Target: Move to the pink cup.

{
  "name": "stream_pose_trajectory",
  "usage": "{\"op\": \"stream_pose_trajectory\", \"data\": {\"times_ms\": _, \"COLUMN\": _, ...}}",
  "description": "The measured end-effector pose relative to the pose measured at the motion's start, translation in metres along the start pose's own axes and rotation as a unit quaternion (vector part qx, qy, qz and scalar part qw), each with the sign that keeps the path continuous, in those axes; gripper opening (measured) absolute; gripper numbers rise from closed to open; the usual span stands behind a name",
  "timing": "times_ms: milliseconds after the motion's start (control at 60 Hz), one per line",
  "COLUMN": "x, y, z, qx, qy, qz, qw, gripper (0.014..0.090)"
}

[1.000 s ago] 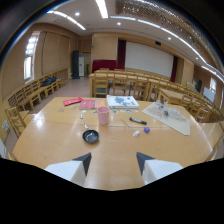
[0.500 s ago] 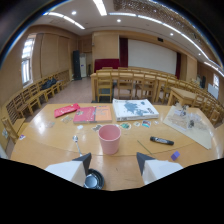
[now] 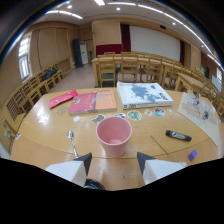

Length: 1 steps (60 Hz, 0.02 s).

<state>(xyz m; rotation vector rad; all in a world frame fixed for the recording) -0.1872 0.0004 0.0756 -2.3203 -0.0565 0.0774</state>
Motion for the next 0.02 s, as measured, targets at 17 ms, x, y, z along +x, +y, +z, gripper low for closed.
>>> {"op": "stream_pose_trajectory", "data": {"times_ms": 17, "x": 0.0, "y": 0.0002, "z": 0.0001, "qx": 0.0, "qy": 0.0, "qz": 0.0, "qw": 1.0, "gripper": 0.085}}
